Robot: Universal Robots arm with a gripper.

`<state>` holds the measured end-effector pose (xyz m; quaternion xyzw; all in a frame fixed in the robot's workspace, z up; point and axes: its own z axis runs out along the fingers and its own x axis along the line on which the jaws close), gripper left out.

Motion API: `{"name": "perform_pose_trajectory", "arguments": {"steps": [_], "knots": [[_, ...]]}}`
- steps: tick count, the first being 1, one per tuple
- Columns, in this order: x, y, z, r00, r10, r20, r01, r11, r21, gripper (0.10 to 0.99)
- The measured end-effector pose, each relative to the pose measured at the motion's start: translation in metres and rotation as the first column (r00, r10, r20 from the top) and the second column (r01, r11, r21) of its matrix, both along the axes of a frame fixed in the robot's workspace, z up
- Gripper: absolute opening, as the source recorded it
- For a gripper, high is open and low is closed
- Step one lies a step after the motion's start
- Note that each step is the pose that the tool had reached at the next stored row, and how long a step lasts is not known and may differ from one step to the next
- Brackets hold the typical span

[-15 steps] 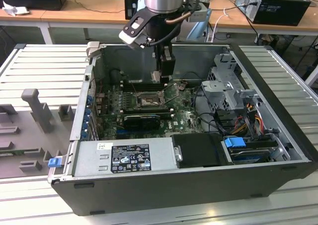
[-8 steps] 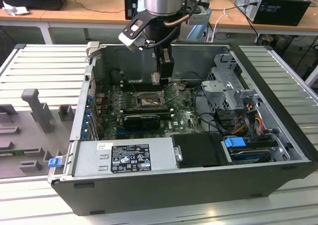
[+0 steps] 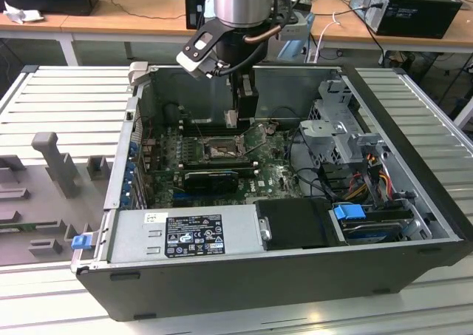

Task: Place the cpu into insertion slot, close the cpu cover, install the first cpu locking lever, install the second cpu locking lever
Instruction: 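Place the cpu into insertion slot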

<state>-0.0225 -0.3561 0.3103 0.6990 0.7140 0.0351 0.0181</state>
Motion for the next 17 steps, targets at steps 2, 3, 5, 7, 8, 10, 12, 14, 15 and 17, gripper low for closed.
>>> {"name": "perform_pose_trajectory", "arguments": {"steps": [2, 3, 5, 7, 8, 10, 12, 14, 15, 17], "knots": [[-0.0002, 0.0000, -0.0025, 1.0000, 0.000, 0.0000, 0.000, 1.0000, 0.000, 0.529], [-0.0002, 0.0000, -0.0033, 1.0000, 0.000, -0.0001, 0.000, 1.0000, 0.000, 0.529], [-0.0002, 0.0000, -0.0044, 1.0000, 0.000, -0.0002, 0.000, 1.0000, 0.000, 0.529], [-0.0002, 0.0000, -0.0060, 1.0000, 0.000, -0.0002, 0.000, 1.0000, 0.000, 0.529], [-0.0002, 0.0000, -0.0065, 1.0000, 0.000, -0.0003, 0.000, 1.0000, 0.000, 0.529], [-0.0002, 0.0000, -0.0074, 1.0000, 0.000, -0.0003, 0.000, 1.0000, 0.000, 0.529], [-0.0002, 0.0000, -0.0077, 1.0000, 0.000, -0.0002, 0.000, 1.0000, 0.000, 0.529], [-0.0001, 0.0000, -0.0081, 1.0000, 0.000, -0.0002, 0.000, 1.0000, 0.000, 0.529], [-0.0002, 0.0000, -0.0083, 1.0000, 0.000, -0.0002, 0.000, 1.0000, 0.000, 0.529], [-0.0002, 0.0000, -0.0093, 1.0000, 0.000, -0.0003, 0.000, 1.0000, 0.000, 0.529]]}}
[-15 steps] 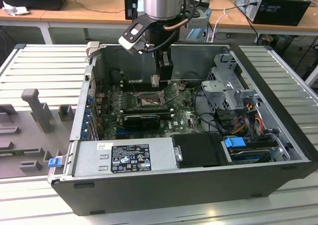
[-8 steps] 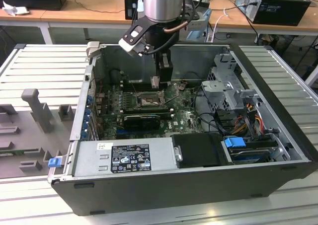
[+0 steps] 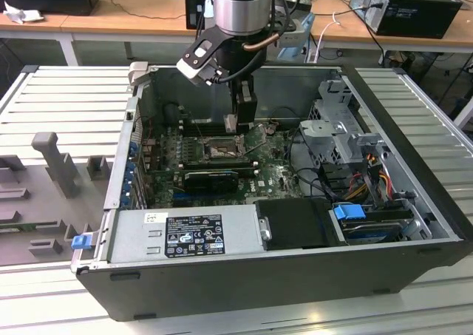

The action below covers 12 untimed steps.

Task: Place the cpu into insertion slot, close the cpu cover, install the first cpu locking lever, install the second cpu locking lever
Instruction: 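Place the cpu into insertion slot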

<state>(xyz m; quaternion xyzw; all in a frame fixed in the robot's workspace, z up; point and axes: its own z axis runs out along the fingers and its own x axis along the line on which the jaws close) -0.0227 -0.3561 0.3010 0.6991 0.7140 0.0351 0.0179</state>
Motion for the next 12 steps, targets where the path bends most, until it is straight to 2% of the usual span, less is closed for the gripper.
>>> {"name": "perform_pose_trajectory", "arguments": {"steps": [12], "knots": [[0.0000, 0.0000, -0.0054, 1.0000, 0.000, 0.0000, 0.000, 1.0000, 0.000, 0.529]]}}
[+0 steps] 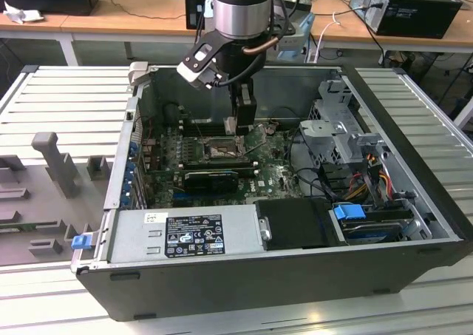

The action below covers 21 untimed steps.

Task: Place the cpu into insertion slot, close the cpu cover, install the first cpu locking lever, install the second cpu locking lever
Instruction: 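Place the cpu into insertion slot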

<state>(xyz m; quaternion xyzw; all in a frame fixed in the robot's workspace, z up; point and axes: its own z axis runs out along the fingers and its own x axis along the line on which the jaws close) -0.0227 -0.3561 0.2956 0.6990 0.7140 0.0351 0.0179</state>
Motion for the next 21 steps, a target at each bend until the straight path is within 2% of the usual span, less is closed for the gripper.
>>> {"name": "perform_pose_trajectory", "arguments": {"steps": [3, 8, 11, 15, 21], "knots": [[0.0000, 0.0001, -0.0028, 1.0000, 0.000, -0.0002, 0.000, 1.0000, 0.000, 0.529], [-0.0006, 0.0041, -0.0133, 1.0000, -0.001, -0.0008, 0.001, 1.0000, 0.000, 0.529], [-0.0022, 0.0058, -0.0153, 0.9999, -0.011, -0.0011, 0.011, 0.9999, 0.000, 0.529], [-0.0092, 0.0058, -0.0164, 0.9999, -0.016, -0.0019, 0.016, 0.9999, 0.000, 0.529], [-0.0114, 0.0059, -0.0165, 0.9999, -0.016, -0.0019, 0.016, 0.9999, 0.000, 0.529]]}}
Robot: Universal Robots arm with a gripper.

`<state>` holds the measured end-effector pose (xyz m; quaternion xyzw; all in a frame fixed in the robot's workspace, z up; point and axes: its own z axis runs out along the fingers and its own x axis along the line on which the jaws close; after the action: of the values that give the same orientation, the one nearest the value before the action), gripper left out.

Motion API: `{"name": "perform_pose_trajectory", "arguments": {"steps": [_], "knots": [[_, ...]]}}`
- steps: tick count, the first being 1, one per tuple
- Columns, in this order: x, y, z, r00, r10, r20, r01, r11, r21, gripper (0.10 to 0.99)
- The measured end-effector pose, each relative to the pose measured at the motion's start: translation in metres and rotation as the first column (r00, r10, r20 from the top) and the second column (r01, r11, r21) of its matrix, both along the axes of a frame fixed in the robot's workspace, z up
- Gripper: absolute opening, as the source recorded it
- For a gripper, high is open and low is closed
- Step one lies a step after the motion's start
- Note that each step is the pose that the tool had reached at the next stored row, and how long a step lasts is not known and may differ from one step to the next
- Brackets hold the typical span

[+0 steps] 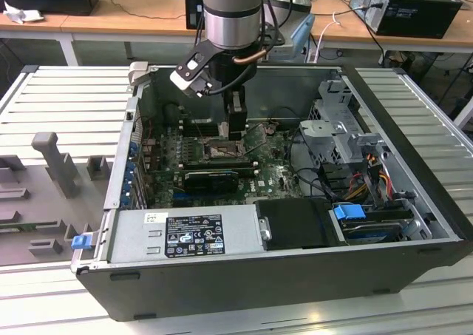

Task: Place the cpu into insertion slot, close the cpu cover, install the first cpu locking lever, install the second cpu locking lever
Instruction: 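Place the cpu into insertion slot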

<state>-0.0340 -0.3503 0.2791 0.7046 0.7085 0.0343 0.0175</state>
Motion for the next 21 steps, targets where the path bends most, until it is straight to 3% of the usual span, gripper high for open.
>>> {"name": "perform_pose_trajectory", "arguments": {"steps": [10, 21], "knots": [[-0.0018, 0.0004, -0.0049, 1.0000, 0.000, 0.0000, 0.000, 1.0000, 0.000, 0.529], [-0.0021, 0.0061, -0.0275, 1.0000, -0.005, -0.0046, 0.005, 1.0000, 0.000, 0.529]]}}
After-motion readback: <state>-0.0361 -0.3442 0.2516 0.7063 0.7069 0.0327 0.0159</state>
